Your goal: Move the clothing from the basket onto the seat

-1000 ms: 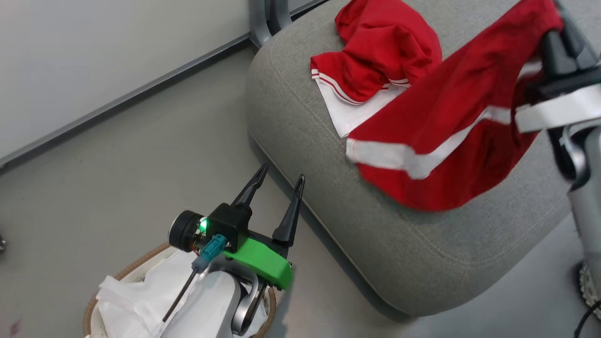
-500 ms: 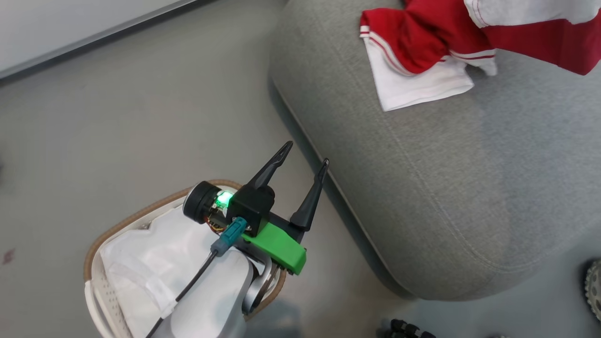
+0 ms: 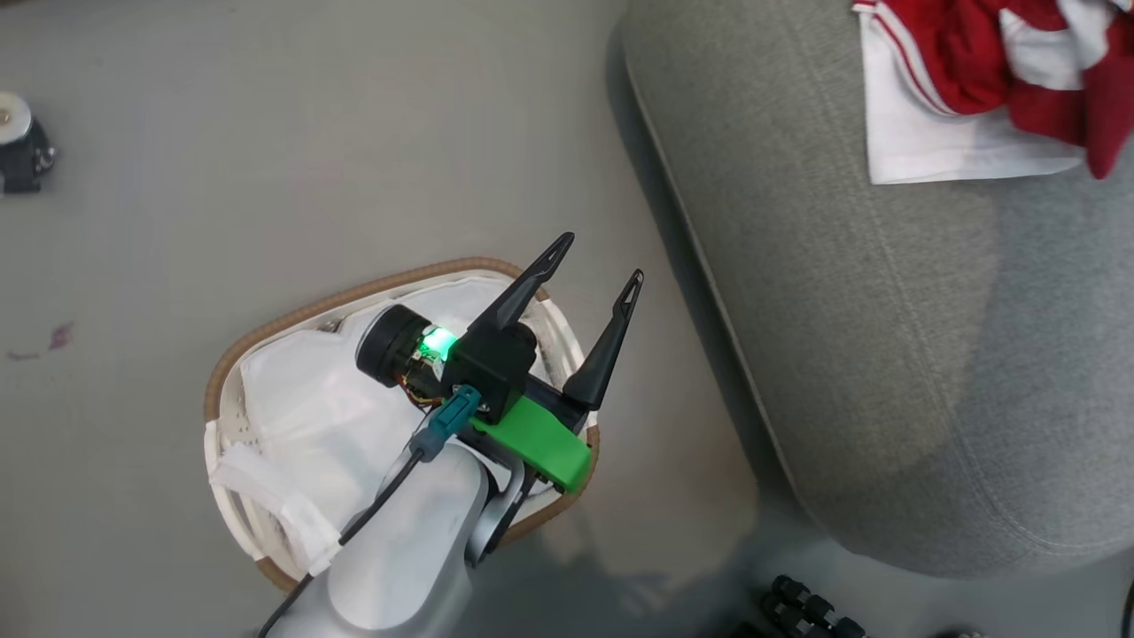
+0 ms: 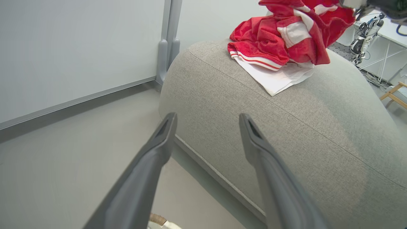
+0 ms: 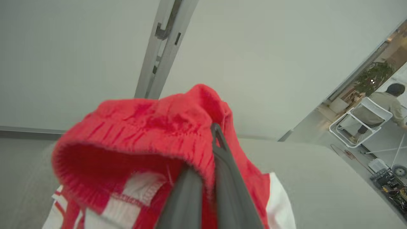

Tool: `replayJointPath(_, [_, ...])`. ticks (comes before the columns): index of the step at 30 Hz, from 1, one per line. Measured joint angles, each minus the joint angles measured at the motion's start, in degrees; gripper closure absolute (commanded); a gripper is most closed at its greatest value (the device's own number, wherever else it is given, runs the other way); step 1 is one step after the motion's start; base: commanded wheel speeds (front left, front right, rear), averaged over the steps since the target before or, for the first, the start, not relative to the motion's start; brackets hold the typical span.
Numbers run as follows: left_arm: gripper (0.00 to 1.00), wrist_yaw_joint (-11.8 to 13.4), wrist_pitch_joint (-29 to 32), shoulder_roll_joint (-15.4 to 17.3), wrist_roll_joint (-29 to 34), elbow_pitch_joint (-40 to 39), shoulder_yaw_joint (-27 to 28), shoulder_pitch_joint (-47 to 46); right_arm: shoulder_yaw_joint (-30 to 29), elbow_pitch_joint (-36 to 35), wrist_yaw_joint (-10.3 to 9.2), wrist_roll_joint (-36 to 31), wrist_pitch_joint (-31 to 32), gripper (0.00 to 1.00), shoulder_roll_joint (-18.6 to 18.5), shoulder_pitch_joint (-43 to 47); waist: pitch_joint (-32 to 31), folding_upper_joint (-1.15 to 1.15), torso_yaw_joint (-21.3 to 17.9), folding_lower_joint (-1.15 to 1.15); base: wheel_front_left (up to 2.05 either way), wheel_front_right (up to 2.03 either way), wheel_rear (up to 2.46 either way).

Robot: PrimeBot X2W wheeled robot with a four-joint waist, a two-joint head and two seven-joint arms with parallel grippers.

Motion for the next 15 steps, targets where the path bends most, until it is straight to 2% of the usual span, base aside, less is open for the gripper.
replayJointPath(4, [0.0, 0.0, 0.0, 0.0, 0.18, 0.03, 0.0, -0.01, -5.08, 1.85, 0.0, 0.63, -0.01, 1.0, 2.99, 6.29, 1.5, 0.0, 1.49, 0.0, 0.0, 0.0, 0.0])
replayJointPath(8, [0.0, 0.0, -0.01, 0.02, 0.18, 0.03, 0.4, -0.01, -7.71, 2.96, 0.0, 0.05, -0.01, 1.0, 4.85, 12.28, 1.58, 0.0, 1.88, 0.0, 0.0, 0.0, 0.0])
replayJointPath(9, [0.0, 0.0, 0.0, 0.01, 0.19, 0.0, 0.33, -0.01, -8.14, 2.96, 0.0, 0.03, -0.01, 0.95, 5.06, 13.38, 1.41, 0.0, 1.82, 0.0, 0.0, 0.0, 0.0])
replayJointPath(10, [0.0, 0.0, 0.0, 0.0, 0.19, -0.03, 0.25, 0.01, -8.39, 2.71, 0.0, -0.02, -0.01, 0.86, 5.44, 14.7, 1.15, 0.0, 1.71, 0.0, 0.0, 0.0, 0.0])
replayJointPath(11, [0.0, 0.0, 0.0, -0.01, 0.18, -0.12, 0.16, 0.03, -8.53, 2.43, 0.0, -0.1, -0.01, 0.65, 5.86, 15.99, 0.83, 0.0, 1.56, 0.0, 0.0, 0.0, 0.0])
replayJointPath(12, [0.0, -0.01, 0.0, 0.0, 0.15, -0.14, 0.09, 0.08, -8.61, 2.18, 0.0, -0.1, -0.01, 0.52, 6.3, 16.97, 0.5, 0.0, 1.4, 0.0, 0.0, 0.0, 0.0])
replayJointPath(13, [0.0, -0.01, 0.0, 0.0, 0.11, -0.22, -0.11, 0.18, -8.88, 1.78, 0.0, -0.1, -0.01, 0.1, 6.71, 18.02, 0.02, 0.0, 1.2, 0.0, 0.0, 0.0, 0.0])
replayJointPath(14, [0.0, -0.01, 0.0, 0.0, 0.08, -0.29, -0.31, 0.34, -9.13, 1.26, 0.0, -0.08, -0.01, 0.0, 7.04, 18.85, -0.54, 0.0, 0.94, 0.0, 0.0, 0.0, 0.0])
replayJointPath(15, [0.0, -0.01, 0.0, -0.01, 0.04, -0.31, -0.51, 0.65, -9.24, 0.67, 0.0, -0.02, 0.0, 0.0, 7.26, 19.52, -1.16, 0.0, 0.67, -0.01, 0.0, 0.0, 0.0])
